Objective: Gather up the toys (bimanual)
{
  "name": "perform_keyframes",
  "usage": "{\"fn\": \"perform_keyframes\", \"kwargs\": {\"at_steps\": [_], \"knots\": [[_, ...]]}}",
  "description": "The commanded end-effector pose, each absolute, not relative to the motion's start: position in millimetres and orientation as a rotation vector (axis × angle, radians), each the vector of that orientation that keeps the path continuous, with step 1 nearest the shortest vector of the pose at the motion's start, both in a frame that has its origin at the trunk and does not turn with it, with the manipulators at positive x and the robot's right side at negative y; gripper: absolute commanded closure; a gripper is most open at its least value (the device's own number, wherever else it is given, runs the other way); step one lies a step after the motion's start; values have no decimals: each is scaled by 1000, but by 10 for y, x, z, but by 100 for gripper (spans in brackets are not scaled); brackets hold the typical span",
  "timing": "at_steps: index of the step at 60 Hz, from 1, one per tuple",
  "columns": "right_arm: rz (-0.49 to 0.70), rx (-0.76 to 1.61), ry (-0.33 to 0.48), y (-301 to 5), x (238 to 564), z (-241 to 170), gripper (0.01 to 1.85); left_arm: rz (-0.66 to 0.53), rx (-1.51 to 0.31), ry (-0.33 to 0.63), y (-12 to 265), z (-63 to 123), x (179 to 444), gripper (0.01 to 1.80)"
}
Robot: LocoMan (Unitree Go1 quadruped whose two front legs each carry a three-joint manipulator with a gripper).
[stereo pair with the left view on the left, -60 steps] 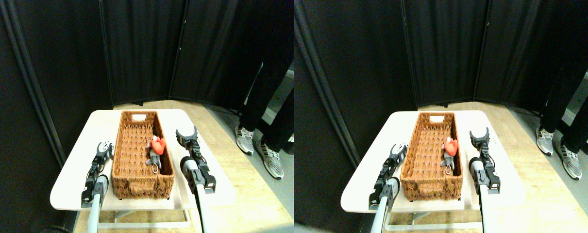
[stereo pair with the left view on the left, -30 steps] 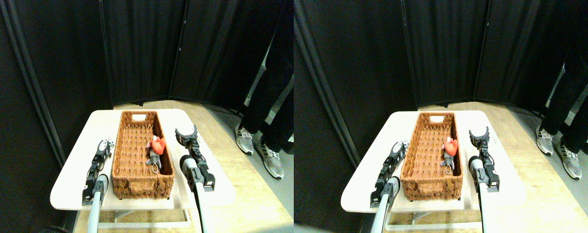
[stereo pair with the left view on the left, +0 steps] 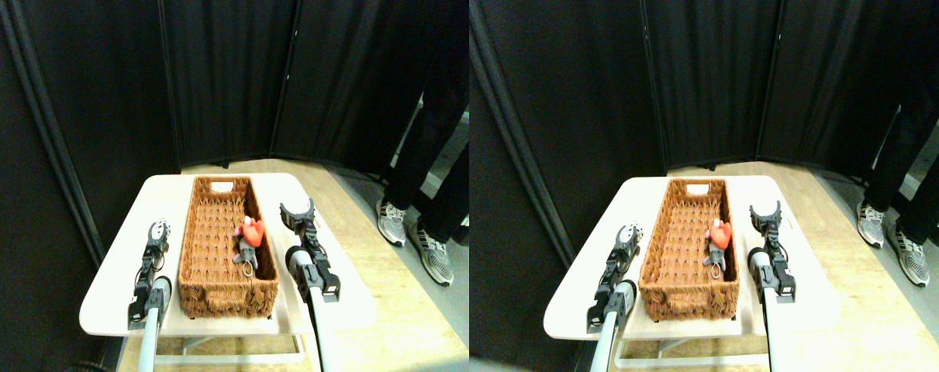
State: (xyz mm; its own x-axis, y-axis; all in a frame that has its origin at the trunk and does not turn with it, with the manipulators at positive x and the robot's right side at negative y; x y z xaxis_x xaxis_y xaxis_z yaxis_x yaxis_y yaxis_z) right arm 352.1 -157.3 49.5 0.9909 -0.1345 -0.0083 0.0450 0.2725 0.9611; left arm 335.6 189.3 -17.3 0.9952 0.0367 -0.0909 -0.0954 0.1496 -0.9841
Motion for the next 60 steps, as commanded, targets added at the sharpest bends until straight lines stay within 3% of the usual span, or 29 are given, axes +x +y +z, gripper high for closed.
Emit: {"fn": "perform_keyframes", "kwargs": {"at_steps": [1, 38, 60], "knots": [[-99, 1293, -117, -1566, 3534, 537, 127, 31, -1400, 35, 1858, -7, 3385, 180], [-87, 1285, -129, -1599, 3484, 527, 125, -143, -1278, 186, 1380, 496, 3472, 180], [-94, 1273, -136, -1660, 3462, 525, 126, -182, -1256, 219, 1297, 766, 3470, 180]]}}
